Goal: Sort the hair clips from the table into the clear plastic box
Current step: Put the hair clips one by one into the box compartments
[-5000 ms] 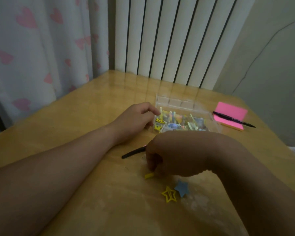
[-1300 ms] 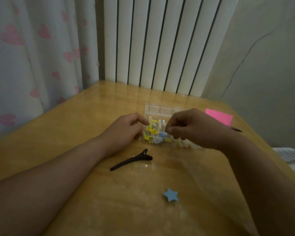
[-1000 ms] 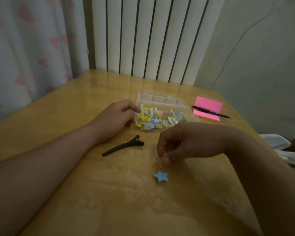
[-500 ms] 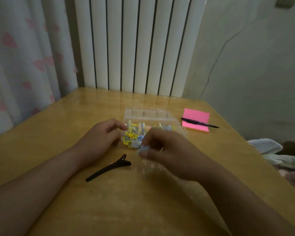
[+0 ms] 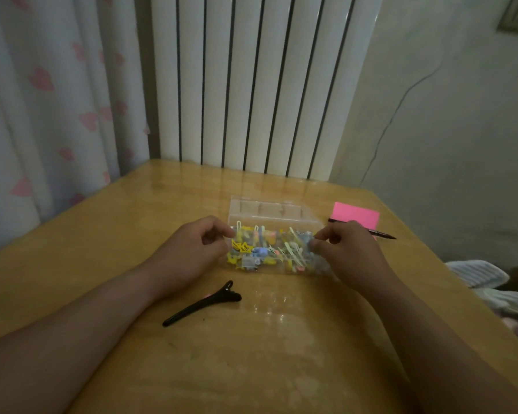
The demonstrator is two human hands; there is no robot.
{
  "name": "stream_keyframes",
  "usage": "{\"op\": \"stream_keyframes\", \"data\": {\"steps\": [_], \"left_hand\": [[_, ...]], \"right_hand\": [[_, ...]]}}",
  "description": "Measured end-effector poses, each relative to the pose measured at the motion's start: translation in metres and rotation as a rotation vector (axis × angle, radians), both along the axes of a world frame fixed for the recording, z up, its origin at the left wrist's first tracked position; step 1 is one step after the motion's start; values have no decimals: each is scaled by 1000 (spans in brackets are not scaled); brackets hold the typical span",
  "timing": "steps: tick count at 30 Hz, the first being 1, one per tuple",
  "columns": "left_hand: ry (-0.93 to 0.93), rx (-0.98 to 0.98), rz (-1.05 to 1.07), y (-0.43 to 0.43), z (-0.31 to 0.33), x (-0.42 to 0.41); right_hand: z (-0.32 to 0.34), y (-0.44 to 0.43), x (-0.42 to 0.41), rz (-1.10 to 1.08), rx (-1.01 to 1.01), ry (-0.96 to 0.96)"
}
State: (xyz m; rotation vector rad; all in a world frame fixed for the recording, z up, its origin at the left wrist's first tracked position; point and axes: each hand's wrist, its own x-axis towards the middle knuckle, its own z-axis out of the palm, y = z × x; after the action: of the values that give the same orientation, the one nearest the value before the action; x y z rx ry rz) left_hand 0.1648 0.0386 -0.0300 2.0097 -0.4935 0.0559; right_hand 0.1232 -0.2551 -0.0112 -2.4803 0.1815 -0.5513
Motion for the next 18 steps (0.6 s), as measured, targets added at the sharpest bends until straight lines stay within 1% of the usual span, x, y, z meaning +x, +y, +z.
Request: {"op": "stream_keyframes", "data": {"steps": [5,8,14,18], "left_hand": [[-11,1,-1,0,-1,1],[-14,-3,-1,0,-2,2],[-21,-34,16,0,-4,4],[-21,-34,10,0,-5,6]], "right_hand": [[-5,0,3,-43,-56,64],[-8,-2,4,-136,-152,-21],[-17,-4,-1,-113,-64,-118],[-21,-6,-1,-107,-58,-119]]}}
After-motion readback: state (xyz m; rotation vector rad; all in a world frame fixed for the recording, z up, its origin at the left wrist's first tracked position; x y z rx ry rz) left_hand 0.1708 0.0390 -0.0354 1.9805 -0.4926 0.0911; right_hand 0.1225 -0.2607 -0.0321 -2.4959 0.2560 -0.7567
